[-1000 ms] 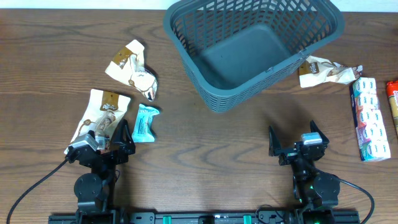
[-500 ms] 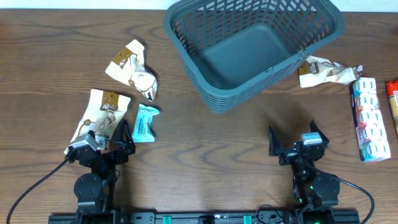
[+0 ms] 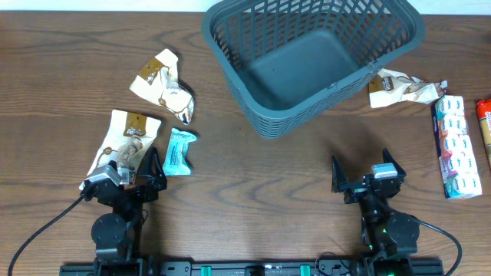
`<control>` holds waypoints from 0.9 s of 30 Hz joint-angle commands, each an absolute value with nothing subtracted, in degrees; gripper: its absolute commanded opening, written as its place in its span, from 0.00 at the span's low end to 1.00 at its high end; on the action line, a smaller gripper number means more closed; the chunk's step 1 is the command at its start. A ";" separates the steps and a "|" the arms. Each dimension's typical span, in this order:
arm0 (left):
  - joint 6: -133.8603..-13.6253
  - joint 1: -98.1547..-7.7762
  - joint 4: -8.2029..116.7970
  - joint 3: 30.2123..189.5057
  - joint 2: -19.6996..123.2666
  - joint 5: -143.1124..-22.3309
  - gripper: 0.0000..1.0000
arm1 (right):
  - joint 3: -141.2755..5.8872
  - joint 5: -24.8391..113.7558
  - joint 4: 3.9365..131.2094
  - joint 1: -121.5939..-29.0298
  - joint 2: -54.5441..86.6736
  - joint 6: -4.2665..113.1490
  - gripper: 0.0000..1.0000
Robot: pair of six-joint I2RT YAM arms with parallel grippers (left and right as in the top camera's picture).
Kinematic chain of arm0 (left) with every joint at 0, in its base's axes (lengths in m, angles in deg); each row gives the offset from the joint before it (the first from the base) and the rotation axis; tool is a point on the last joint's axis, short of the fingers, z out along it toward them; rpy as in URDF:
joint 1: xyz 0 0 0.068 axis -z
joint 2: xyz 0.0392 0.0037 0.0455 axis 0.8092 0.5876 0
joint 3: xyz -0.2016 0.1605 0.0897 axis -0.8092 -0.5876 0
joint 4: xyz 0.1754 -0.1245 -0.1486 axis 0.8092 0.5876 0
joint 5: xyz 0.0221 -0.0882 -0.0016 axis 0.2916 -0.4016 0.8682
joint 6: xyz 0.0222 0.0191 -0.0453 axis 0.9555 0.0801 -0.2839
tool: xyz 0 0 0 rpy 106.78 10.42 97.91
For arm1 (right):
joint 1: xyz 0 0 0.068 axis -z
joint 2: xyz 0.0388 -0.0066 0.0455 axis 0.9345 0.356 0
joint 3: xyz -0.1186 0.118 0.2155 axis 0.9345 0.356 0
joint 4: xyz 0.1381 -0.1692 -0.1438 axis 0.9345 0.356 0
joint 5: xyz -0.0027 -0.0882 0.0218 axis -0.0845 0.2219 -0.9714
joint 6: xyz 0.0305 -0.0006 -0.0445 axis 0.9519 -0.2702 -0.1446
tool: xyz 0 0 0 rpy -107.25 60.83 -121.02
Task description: Pack container
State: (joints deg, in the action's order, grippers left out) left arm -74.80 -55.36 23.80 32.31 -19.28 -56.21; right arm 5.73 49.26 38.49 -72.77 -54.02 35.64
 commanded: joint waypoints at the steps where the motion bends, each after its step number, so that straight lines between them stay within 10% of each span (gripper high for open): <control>1: -74.48 -55.60 24.45 30.43 -19.63 -55.77 0.99 | 5.87 48.60 38.69 -73.31 -54.39 35.12 0.99; 14: -75.85 -55.56 30.79 40.18 -16.66 -85.13 0.99 | -3.34 34.15 38.47 -73.29 -54.24 45.65 0.99; 27: -54.52 -55.56 63.27 86.73 2.90 -82.83 0.99 | -45.48 32.45 74.10 -73.20 -25.43 45.13 0.99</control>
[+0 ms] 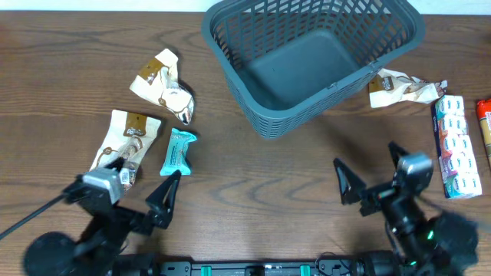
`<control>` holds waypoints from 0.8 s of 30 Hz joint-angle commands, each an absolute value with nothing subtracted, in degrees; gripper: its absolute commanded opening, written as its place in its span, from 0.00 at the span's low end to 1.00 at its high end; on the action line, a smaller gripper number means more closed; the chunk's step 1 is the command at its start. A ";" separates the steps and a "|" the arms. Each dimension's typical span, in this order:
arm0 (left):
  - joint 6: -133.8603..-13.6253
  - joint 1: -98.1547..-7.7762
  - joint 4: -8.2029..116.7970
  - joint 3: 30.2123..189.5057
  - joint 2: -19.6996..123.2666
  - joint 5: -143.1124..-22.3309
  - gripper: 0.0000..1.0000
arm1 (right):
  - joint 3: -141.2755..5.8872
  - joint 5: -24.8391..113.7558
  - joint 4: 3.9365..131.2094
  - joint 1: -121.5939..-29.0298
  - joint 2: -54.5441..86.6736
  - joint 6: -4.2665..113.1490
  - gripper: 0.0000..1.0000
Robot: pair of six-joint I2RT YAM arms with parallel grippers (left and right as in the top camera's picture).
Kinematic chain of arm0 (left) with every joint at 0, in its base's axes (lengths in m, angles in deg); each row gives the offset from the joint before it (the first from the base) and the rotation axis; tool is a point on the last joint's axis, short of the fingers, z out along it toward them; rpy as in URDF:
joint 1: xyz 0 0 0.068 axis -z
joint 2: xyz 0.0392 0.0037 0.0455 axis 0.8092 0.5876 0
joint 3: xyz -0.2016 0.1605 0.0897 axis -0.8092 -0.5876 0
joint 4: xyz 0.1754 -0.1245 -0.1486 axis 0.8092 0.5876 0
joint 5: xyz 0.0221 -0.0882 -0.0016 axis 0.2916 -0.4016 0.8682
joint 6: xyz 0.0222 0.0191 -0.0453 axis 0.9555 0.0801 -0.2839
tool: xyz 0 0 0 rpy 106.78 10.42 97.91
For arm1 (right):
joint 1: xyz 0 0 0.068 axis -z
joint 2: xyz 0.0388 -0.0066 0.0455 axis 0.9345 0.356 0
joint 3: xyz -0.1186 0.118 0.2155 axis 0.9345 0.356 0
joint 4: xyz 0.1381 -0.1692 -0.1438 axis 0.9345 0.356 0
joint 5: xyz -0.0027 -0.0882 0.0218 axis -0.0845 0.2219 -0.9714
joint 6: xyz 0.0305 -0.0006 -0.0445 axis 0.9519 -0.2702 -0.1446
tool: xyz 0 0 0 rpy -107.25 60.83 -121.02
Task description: Pack container
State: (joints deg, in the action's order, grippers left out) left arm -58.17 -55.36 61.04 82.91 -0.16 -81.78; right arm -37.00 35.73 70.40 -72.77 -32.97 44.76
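Observation:
A dark grey mesh basket (307,54) stands empty at the back middle of the wooden table. My left gripper (142,188) is open near the front left, its tips beside a cream snack pouch (123,142) and a small teal packet (178,152). A second cream pouch (163,84) lies farther back on the left. On the front right my right gripper (368,178) is open over bare wood, holding nothing. A third cream pouch (399,88) lies at the basket's right side.
A long white roll pack with pink print (456,146) lies along the right edge. A red packet (485,123) pokes in at the far right. The table's front edge holds the arm bases and a cable.
Both arms have risen from their low resting poses and appear blurred. The left gripper now stands wider open and closer to the teal packet. The right gripper has shifted right. No object has moved.

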 commanded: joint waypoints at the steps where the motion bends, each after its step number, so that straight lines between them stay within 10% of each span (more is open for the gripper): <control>1: -54.56 -55.56 63.82 87.43 3.64 -83.84 0.99 | -49.83 30.39 78.16 -73.20 -22.02 44.41 0.99; 16: -56.66 -55.56 71.53 87.04 4.58 -96.69 0.99 | -74.33 26.31 104.00 -73.20 -3.90 40.69 0.99; 24: -56.66 -55.53 79.79 87.24 4.76 -105.63 0.99 | -110.57 35.73 121.81 -73.18 16.03 34.75 0.99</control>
